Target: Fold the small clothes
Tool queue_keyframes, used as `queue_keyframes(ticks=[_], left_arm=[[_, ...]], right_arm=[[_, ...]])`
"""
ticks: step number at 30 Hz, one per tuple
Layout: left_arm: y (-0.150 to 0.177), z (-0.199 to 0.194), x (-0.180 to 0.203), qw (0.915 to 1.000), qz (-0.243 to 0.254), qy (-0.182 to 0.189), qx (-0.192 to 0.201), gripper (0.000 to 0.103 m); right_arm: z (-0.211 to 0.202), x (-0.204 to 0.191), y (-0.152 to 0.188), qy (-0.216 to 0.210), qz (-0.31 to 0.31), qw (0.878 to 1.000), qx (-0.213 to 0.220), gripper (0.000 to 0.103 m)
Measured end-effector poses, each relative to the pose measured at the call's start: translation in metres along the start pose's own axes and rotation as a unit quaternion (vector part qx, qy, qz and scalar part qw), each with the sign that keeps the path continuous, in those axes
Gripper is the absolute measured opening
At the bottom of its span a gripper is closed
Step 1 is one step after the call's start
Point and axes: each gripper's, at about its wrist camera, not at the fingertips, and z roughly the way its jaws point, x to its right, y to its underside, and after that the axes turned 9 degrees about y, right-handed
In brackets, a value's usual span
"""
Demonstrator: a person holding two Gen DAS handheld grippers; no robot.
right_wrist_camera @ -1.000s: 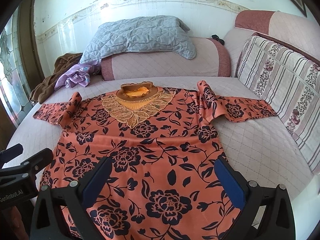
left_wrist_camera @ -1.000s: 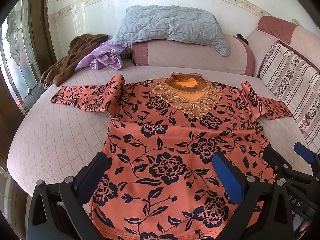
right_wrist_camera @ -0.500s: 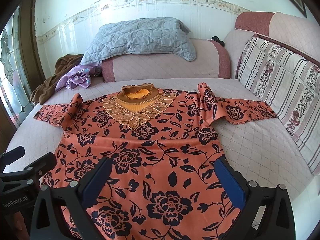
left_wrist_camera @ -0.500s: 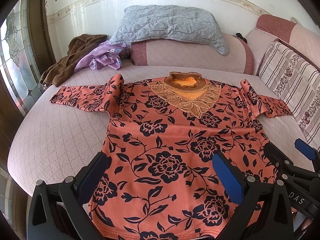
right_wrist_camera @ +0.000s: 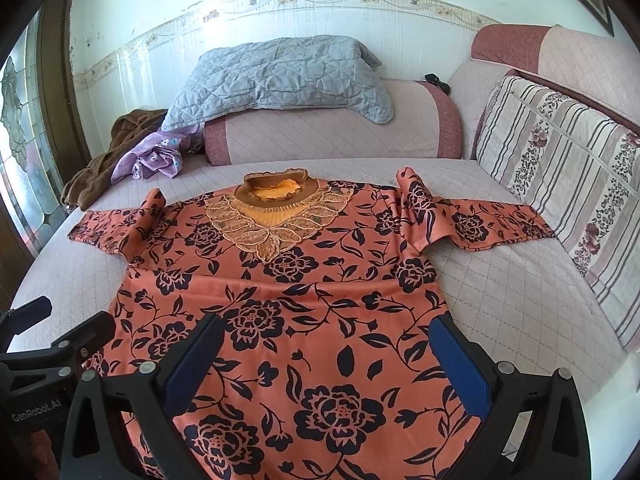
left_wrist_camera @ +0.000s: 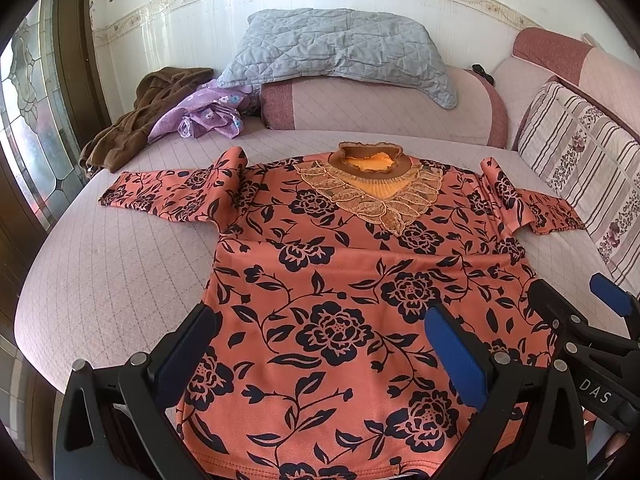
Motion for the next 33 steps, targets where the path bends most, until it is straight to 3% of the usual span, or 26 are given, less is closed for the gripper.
queue_keyframes(ticks=[26, 33], left_arm=[[-0.003, 0.024, 0.005, 0.9997, 0.009, -0.004, -0.023, 0.103], [0.006, 0.051, -0.010, 0.9984, -0.006, -0.007, -0.056, 0.103]], right_arm=[[0.023, 0.006, 0.003, -0.007, 0.005, 1.000, -0.019, 0.103], [0.041, 0.024, 0.006, -0.022, 0.021, 0.999, -0.036, 0.103]])
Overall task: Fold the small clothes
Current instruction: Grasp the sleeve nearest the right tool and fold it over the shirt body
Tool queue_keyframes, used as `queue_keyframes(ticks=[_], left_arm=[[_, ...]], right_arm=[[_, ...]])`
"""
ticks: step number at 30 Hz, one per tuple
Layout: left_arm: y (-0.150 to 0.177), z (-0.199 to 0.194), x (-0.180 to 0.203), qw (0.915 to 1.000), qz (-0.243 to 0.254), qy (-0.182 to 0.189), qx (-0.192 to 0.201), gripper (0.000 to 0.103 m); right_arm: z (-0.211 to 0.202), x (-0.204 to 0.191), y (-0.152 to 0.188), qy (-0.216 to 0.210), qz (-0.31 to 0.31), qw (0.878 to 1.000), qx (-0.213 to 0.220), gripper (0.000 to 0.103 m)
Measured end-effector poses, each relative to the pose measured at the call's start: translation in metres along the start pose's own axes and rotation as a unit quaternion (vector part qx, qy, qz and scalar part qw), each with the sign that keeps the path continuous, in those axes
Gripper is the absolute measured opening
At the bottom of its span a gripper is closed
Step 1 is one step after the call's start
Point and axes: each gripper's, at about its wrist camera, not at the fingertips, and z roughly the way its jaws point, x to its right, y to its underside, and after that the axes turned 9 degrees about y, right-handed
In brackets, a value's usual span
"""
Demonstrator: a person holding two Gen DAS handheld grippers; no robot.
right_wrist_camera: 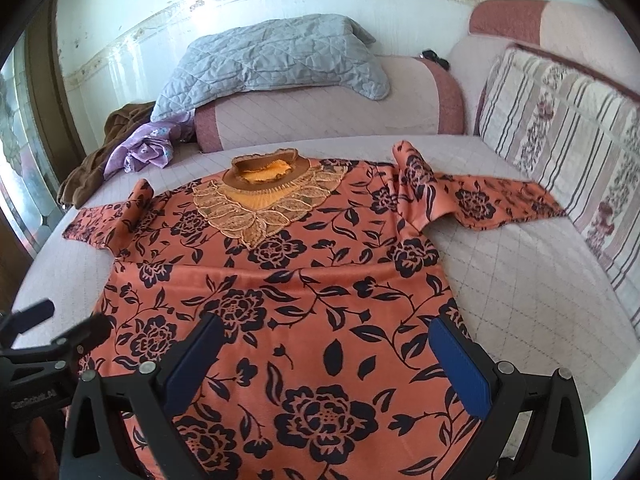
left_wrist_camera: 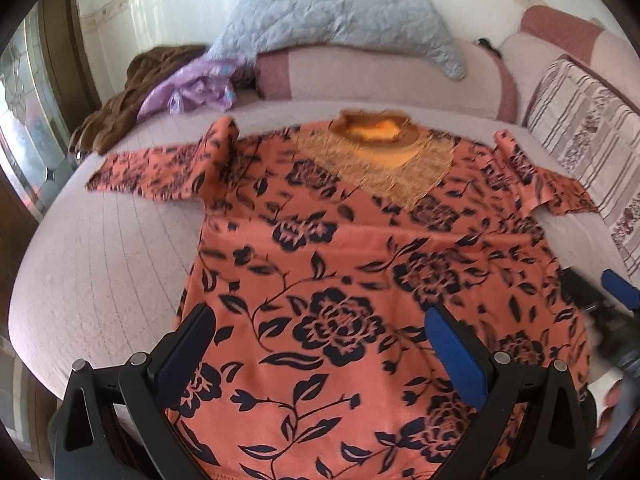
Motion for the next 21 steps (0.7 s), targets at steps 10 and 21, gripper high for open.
queue_keyframes(ticks=[10, 21], left_arm=[[0.015, 0.058, -0.026, 0.9974, -0.009, -0.036, -0.061, 0.103], [0.043, 0.067, -0.041, 0.9986, -0.024, -0.010, -0.046, 0.103]], right_arm=[[0.054, 0.162, -0.023, -0.079, 0.235, 0.969, 0.009, 0.102], [0.204, 0.364, -0.071, -0.044, 0.489, 0.870, -0.043, 0.067]])
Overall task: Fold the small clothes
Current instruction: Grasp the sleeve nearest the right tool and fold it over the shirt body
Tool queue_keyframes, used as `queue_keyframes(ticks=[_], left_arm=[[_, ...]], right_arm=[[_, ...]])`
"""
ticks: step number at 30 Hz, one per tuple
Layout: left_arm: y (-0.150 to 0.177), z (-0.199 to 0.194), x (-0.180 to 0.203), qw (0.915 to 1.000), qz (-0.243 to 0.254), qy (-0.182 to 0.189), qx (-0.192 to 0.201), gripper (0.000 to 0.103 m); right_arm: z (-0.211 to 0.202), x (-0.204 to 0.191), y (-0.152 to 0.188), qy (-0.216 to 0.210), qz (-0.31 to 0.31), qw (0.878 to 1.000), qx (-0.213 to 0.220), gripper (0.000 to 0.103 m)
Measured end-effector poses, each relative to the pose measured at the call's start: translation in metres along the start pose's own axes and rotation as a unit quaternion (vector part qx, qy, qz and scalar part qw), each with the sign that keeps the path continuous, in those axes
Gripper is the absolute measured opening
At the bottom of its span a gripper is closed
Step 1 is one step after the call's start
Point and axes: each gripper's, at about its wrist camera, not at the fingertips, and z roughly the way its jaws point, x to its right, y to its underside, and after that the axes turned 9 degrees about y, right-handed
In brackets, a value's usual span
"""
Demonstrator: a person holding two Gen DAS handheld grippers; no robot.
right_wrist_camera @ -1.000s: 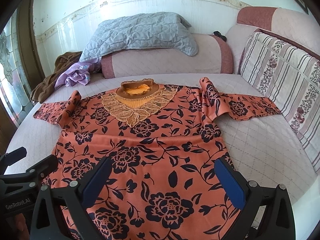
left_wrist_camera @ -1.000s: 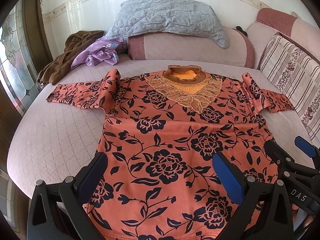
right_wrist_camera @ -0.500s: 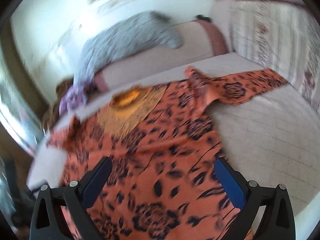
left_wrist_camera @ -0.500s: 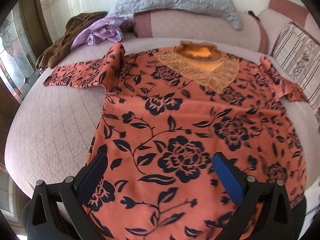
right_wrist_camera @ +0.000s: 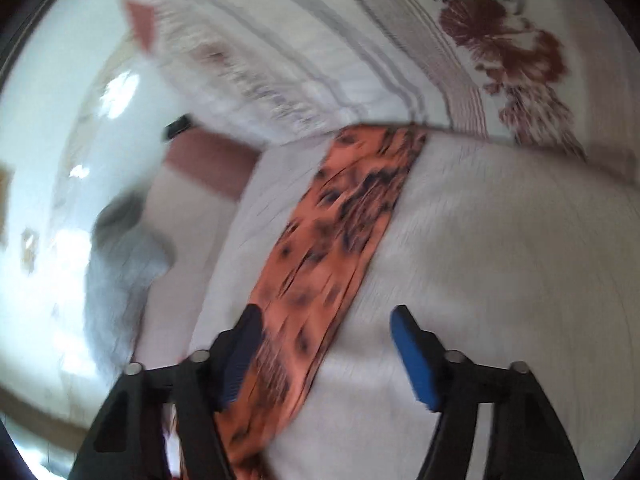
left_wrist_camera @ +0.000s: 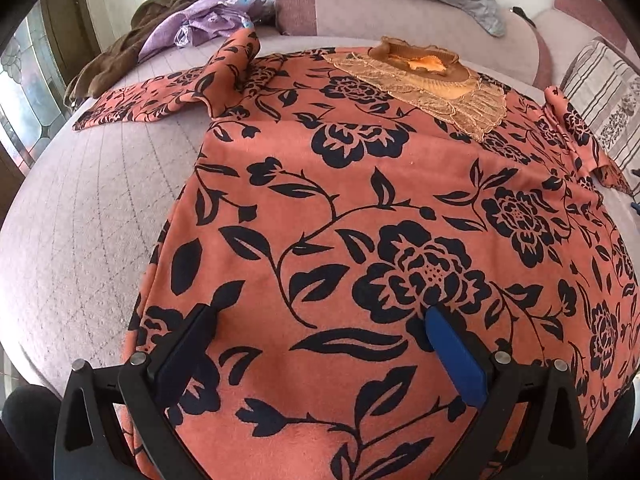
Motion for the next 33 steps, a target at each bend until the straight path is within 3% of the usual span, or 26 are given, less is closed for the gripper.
queue_keyframes(ticks=[4, 7, 8, 9, 11, 14, 17, 21, 24, 26, 28, 29, 30, 31, 32, 33], left_arm=[[0.003, -0.001, 0.000, 0.9997, 0.006, 0.002, 0.023, 0.103], [0.001, 0.002, -0.002, 0.9995, 0.008, 0.003, 0.032, 0.103], [0.001, 0.002, -0.002, 0.9994, 0.009, 0.003, 0.033, 0.103], [0.001, 0.002, -0.002, 0.9994, 0.010, 0.004, 0.034, 0.103], [0.000, 0.002, -0.003, 0.9993, 0.012, 0.009, 0.033, 0.103], [0.000, 0.001, -0.005, 0.9993, 0.017, 0.016, 0.030, 0.103], [-0.001, 0.001, -0.007, 0.9991, 0.019, 0.022, 0.029, 0.103], [-0.001, -0.002, -0.010, 0.9990, 0.020, 0.034, 0.022, 0.103], [0.000, -0.007, -0.016, 0.9990, 0.010, 0.041, 0.018, 0.103], [0.003, -0.013, -0.025, 0.9990, -0.007, 0.040, 0.019, 0.103], [0.005, -0.020, -0.037, 0.9985, -0.028, 0.042, 0.020, 0.103], [0.007, -0.024, -0.044, 0.9980, -0.040, 0.044, 0.021, 0.103], [0.008, -0.028, -0.051, 0.9972, -0.052, 0.050, 0.021, 0.103], [0.009, -0.032, -0.057, 0.9957, -0.062, 0.065, 0.021, 0.103], [0.009, -0.036, -0.061, 0.9947, -0.068, 0.075, 0.021, 0.103], [0.009, -0.042, -0.064, 0.9944, -0.073, 0.073, 0.023, 0.103]], right_arm=[[0.033, 0.002, -0.030, 0.027, 0.041, 0.999, -0.002, 0.068], [0.043, -0.015, -0.045, 0.058, 0.025, 0.998, 0.004, 0.067], [0.045, -0.020, -0.048, 0.070, 0.012, 0.997, 0.005, 0.056], [0.049, -0.026, -0.051, 0.098, -0.013, 0.995, 0.004, 0.031], [0.054, -0.031, -0.058, 0.145, -0.042, 0.989, 0.003, 0.011], [0.038, -0.053, -0.060, 0.146, -0.081, 0.985, 0.030, 0.006], [0.008, -0.104, -0.053, 0.110, -0.144, 0.981, 0.068, 0.006], [-0.060, -0.215, -0.011, 0.003, -0.253, 0.960, 0.118, 0.006], [-0.109, -0.297, 0.062, -0.108, -0.323, 0.931, 0.129, 0.006], [-0.126, -0.324, 0.112, -0.155, -0.354, 0.914, 0.121, 0.007], [-0.126, -0.346, 0.177, -0.205, -0.378, 0.899, 0.084, 0.010], [-0.123, -0.348, 0.200, -0.211, -0.385, 0.896, 0.066, 0.022], [-0.108, -0.351, 0.232, -0.212, -0.402, 0.890, 0.032, 0.066], [-0.087, -0.352, 0.263, -0.201, -0.424, 0.883, -0.008, 0.092], [-0.066, -0.347, 0.286, -0.190, -0.435, 0.880, -0.033, 0.103], [-0.043, -0.334, 0.311, -0.174, -0.443, 0.878, -0.058, 0.102]])
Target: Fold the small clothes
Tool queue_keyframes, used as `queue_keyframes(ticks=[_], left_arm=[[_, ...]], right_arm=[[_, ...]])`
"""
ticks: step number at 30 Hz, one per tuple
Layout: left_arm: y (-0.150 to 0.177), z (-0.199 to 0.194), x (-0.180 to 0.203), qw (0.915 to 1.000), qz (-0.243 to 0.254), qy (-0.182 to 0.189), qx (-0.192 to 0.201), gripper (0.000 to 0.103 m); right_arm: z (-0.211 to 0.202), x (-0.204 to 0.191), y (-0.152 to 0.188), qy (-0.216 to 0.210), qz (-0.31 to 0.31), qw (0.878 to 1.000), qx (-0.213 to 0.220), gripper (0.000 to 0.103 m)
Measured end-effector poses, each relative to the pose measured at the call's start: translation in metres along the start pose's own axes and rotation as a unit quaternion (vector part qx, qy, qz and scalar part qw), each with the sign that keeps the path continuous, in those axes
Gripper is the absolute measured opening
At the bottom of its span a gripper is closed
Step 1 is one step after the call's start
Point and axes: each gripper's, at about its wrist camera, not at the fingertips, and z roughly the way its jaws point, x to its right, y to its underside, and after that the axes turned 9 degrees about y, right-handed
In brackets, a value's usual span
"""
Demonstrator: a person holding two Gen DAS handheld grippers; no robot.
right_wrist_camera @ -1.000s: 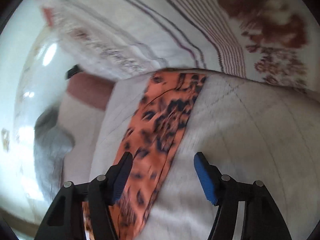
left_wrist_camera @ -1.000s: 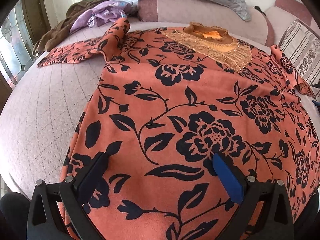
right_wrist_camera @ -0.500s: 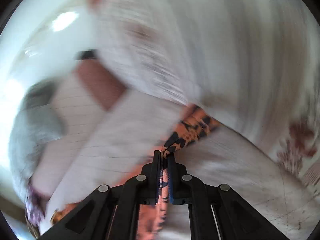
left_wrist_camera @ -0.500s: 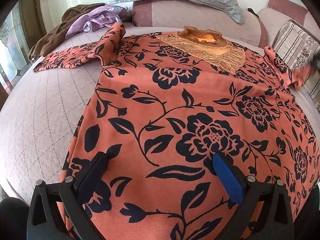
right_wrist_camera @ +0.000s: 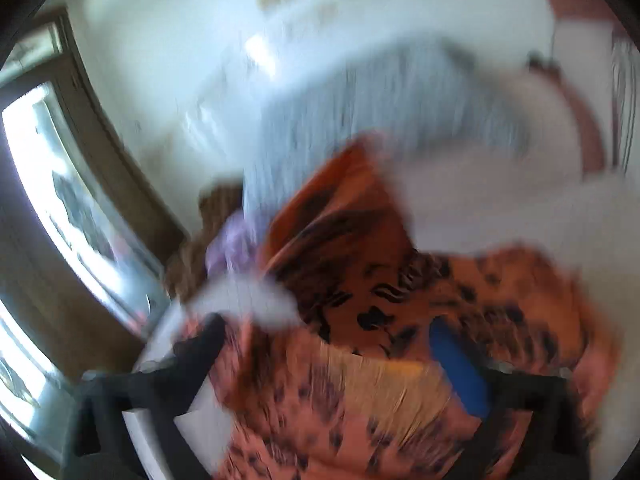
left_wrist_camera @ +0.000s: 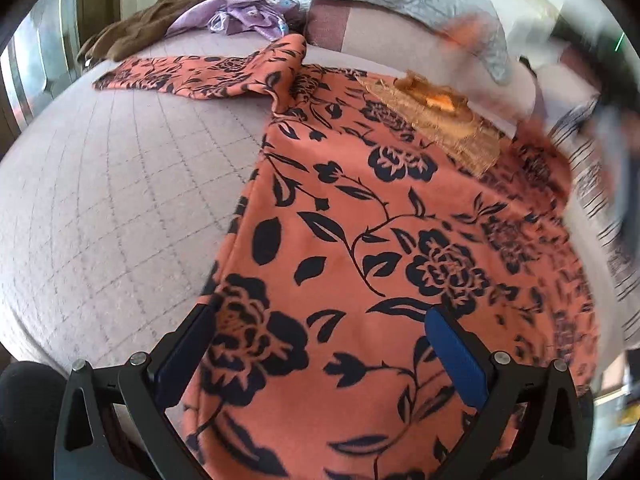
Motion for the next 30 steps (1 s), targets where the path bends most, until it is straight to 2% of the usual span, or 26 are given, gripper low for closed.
queue_keyframes(ticks=[2, 4, 8, 11, 13, 15, 19, 22, 27, 28, 30], left_arm=[[-0.001, -0.010, -0.003, 0.9995, 0.004, -0.030, 0.008, 0.103], [-0.002, -0.020, -0.003, 0.9991, 0.014, -0.033, 0.021, 0.103], [-0.020, -0.030, 0.004, 0.9989, 0.007, 0.007, 0.045, 0.103], [-0.047, -0.028, 0.029, 0.9969, 0.015, 0.049, 0.060, 0.103], [-0.071, -0.023, 0.044, 0.9935, 0.016, 0.093, 0.064, 0.103], [-0.097, -0.012, 0.050, 0.9908, 0.002, 0.116, 0.070, 0.103], [-0.154, 0.036, 0.046, 0.9834, -0.072, 0.160, 0.047, 0.103], [-0.183, 0.080, 0.040, 0.9818, -0.118, 0.148, 0.016, 0.103], [-0.195, 0.132, 0.028, 0.9754, -0.175, 0.132, -0.023, 0.099], [-0.194, 0.140, 0.026, 0.9750, -0.182, 0.123, -0.033, 0.094], [-0.191, 0.151, 0.019, 0.9733, -0.190, 0.119, -0.050, 0.077]], right_arm=[[0.037, 0.006, 0.049, 0.005, 0.001, 0.997, -0.080, 0.097], [0.037, 0.023, 0.082, 0.012, 0.010, 0.995, -0.097, 0.096], [-0.001, 0.072, 0.104, 0.056, 0.025, 0.996, -0.068, 0.096], [-0.024, 0.098, 0.114, 0.080, 0.031, 0.995, -0.048, 0.096], [-0.033, 0.118, 0.122, 0.094, 0.037, 0.994, -0.050, 0.096], [-0.033, 0.141, 0.135, 0.098, 0.054, 0.992, -0.057, 0.096], [-0.038, 0.150, 0.158, 0.070, 0.043, 0.996, -0.018, 0.096], [-0.039, 0.156, 0.158, 0.058, 0.054, 0.997, -0.013, 0.096], [-0.042, 0.165, 0.160, 0.032, 0.071, 0.997, -0.001, 0.096], [-0.041, 0.165, 0.160, 0.030, 0.072, 0.997, 0.000, 0.096], [-0.042, 0.166, 0.161, 0.027, 0.074, 0.997, 0.001, 0.096]])
